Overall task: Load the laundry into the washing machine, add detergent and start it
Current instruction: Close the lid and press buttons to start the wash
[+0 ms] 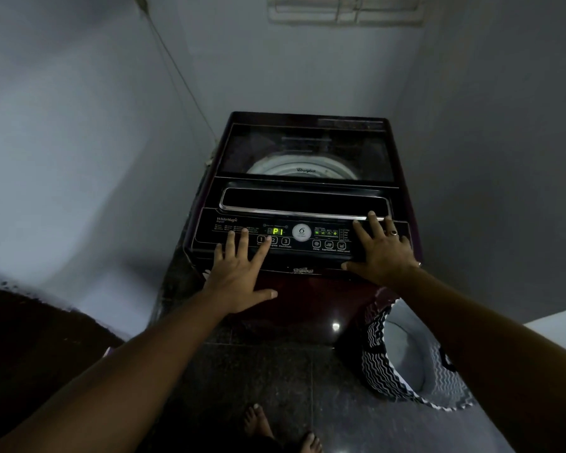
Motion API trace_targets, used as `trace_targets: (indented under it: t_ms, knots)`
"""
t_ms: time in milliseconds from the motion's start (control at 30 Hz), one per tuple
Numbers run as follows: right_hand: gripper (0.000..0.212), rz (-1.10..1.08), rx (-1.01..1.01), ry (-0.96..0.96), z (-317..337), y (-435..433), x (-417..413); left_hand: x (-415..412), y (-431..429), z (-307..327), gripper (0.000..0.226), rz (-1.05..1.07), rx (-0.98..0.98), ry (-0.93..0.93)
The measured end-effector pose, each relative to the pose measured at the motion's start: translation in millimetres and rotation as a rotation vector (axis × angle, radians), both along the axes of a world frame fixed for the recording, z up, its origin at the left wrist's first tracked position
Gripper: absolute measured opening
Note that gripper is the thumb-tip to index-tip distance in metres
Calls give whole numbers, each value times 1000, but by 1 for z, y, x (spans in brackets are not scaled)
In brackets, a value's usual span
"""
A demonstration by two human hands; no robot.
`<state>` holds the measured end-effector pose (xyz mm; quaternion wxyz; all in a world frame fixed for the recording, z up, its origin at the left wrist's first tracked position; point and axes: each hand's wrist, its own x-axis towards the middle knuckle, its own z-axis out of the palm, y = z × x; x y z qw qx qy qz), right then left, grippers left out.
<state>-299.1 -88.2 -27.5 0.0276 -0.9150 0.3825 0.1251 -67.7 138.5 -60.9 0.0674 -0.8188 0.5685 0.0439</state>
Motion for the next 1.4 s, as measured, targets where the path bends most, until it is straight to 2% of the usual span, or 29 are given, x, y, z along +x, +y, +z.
trace_targets:
  t_ms: [233,600,1400]
  knots:
    - [109,28,33,-8,-4,-2,-9,-11,-10,1,124,64,23,-32]
    - [117,45,87,29,0,-5,-11,-14,-9,3,127,68,31,-40]
    - [119,64,62,17,-7,6,-23,-14,-9,2,133,61,46,-59]
